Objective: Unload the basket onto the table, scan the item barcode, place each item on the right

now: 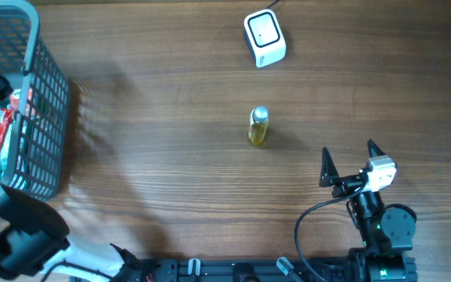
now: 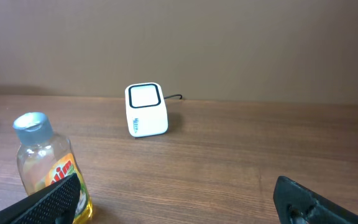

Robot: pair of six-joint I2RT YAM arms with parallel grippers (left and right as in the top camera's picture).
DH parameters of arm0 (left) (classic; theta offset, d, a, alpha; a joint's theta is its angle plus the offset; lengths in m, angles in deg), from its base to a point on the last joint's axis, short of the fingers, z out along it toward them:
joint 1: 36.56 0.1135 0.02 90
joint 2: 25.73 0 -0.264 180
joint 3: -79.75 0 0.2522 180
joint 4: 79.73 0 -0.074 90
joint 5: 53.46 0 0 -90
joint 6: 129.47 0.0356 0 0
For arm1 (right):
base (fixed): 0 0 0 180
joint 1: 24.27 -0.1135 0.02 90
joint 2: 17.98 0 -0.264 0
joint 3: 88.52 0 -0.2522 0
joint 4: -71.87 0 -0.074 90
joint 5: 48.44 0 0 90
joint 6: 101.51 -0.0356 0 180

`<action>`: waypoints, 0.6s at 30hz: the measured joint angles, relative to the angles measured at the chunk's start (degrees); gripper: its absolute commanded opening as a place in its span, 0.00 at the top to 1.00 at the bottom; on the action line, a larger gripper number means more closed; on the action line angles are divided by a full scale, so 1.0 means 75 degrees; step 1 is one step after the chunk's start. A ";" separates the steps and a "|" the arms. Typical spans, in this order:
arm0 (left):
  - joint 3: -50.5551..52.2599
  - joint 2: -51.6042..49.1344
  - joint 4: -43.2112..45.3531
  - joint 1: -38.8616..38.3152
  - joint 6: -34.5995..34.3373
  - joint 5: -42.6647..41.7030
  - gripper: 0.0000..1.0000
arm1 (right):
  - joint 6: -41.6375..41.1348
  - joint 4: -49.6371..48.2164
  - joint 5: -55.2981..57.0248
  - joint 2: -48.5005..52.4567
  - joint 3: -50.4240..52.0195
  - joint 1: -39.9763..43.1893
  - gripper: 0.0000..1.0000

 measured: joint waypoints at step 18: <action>0.0003 -0.1754 -0.0050 -0.0332 0.1597 -0.0906 0.00 | 0.0000 0.0000 0.0000 0.0000 0.0000 0.0000 0.00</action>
